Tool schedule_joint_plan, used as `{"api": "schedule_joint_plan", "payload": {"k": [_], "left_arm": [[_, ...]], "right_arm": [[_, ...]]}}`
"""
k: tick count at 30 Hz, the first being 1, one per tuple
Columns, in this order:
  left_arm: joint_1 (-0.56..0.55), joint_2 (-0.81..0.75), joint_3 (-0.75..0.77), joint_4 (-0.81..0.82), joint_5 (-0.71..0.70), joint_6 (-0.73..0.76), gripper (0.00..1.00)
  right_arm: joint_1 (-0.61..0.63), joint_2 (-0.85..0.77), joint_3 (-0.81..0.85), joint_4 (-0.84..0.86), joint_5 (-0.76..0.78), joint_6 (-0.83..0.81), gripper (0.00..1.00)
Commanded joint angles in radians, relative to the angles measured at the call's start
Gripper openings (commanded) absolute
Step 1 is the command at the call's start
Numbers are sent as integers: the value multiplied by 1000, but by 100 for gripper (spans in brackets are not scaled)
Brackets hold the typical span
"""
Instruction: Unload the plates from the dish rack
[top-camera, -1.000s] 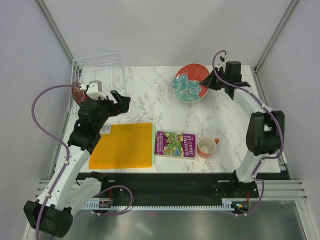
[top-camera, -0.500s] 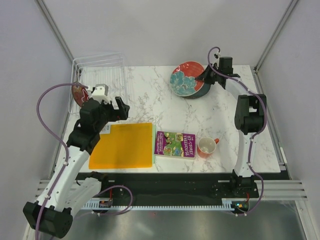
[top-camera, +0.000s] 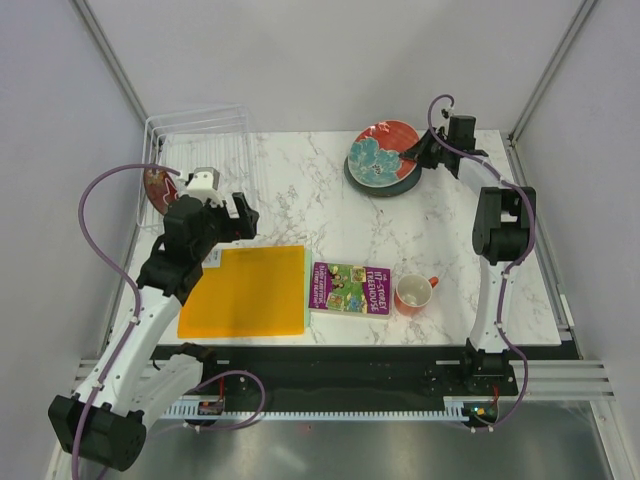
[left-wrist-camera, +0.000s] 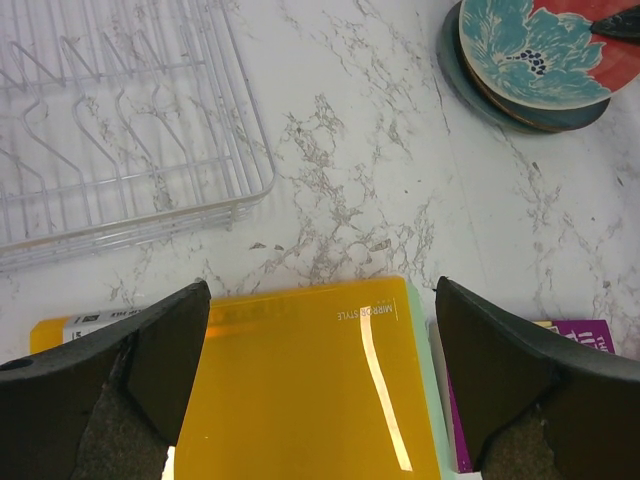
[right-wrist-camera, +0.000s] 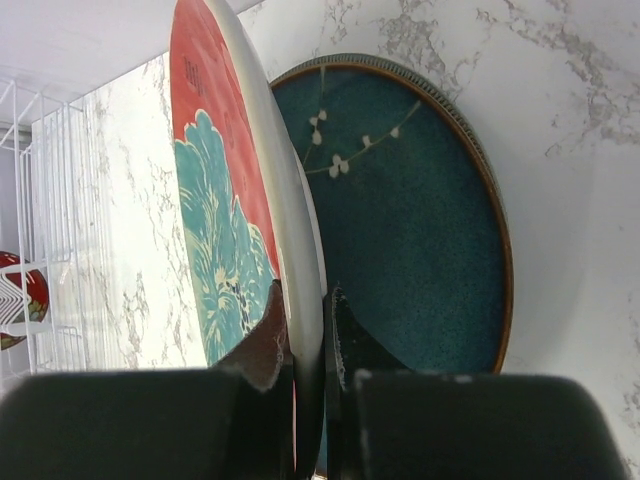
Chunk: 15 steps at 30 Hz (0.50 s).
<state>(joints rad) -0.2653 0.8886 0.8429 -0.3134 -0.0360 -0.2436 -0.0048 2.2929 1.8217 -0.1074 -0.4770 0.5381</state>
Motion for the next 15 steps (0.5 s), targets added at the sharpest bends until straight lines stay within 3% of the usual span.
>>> {"api": "schedule_joint_plan", "payload": {"k": [1,6,10,12,13,15], "left_arm": [[1,-8,10,4,-5,35,100],[0,-17,-2,2,4,32,100],[1,-17,-7,2,12,21,100],[1,-17,-5,2,18,18,100],[1,-17,-5,4,19,17,100],[1,-17,-8,2,22,13,100]], "right_arm": [[-18,2,87,120,-95,51,10],[-18,17,64,109,-107,49,31],[-18,2,48,55,-78,11,63],[-17,-3,53,20,-72,-15,67],[-17,-4,51,9,-66,-23,77],[-15,-10,65,-56,-48,-58,84]]}}
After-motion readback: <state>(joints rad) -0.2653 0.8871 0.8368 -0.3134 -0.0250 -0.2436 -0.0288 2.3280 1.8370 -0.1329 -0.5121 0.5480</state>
